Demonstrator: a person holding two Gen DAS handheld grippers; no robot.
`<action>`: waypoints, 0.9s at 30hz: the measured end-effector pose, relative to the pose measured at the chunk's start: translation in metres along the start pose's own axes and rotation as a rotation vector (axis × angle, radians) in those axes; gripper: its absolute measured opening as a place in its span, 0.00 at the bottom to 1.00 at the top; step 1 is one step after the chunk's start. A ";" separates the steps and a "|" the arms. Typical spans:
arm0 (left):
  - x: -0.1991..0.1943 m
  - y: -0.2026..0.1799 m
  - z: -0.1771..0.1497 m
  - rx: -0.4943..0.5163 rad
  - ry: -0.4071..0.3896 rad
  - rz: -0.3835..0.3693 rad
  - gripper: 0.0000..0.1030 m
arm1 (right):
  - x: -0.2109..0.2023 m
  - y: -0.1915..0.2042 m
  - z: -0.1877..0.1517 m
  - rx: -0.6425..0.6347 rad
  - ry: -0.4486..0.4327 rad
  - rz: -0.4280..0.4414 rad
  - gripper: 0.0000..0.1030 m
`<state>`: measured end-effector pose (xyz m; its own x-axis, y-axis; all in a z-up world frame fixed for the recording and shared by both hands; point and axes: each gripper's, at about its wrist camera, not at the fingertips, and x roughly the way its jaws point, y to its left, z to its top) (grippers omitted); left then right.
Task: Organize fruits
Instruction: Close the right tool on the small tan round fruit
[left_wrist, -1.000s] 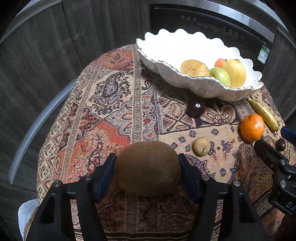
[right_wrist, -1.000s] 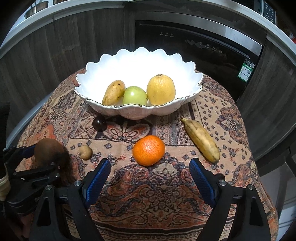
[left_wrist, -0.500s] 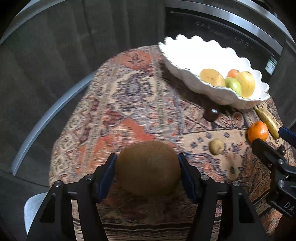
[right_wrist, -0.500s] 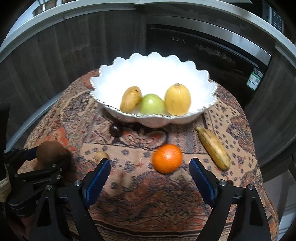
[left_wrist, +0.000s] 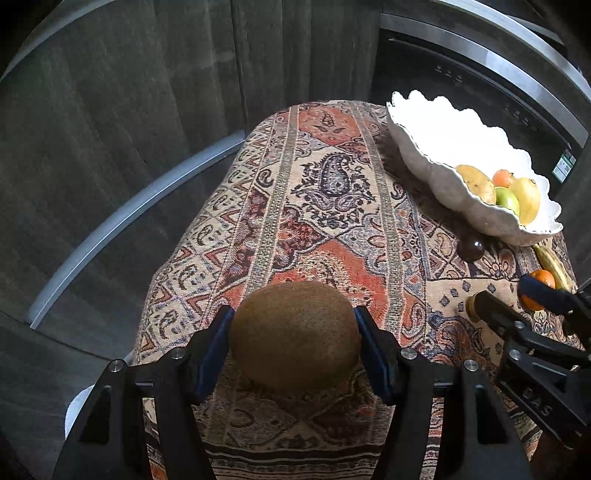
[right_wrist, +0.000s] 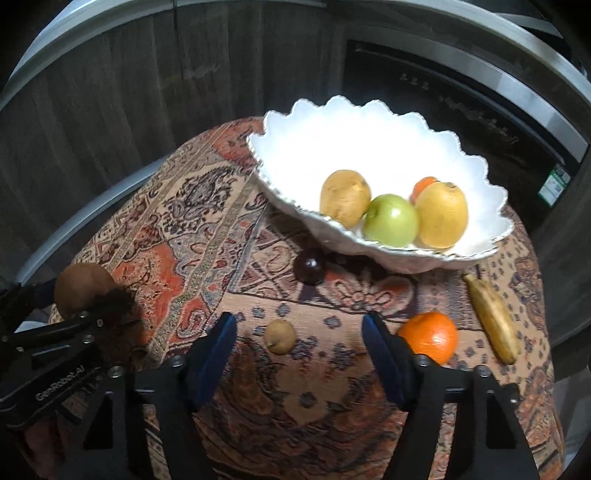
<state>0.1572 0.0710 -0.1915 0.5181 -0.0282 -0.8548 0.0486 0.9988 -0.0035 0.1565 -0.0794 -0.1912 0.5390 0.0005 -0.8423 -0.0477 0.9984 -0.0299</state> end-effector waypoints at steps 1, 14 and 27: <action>0.001 0.001 0.000 -0.003 0.002 -0.004 0.62 | 0.003 0.001 0.000 -0.001 0.011 0.005 0.55; 0.006 0.002 0.000 0.007 0.014 -0.006 0.62 | 0.023 0.008 -0.011 -0.016 0.067 0.034 0.22; -0.012 -0.022 0.007 0.048 -0.009 -0.034 0.61 | -0.018 -0.011 -0.004 0.009 0.009 0.048 0.22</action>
<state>0.1563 0.0491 -0.1776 0.5228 -0.0630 -0.8501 0.1075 0.9942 -0.0076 0.1442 -0.0906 -0.1778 0.5291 0.0478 -0.8472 -0.0657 0.9977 0.0153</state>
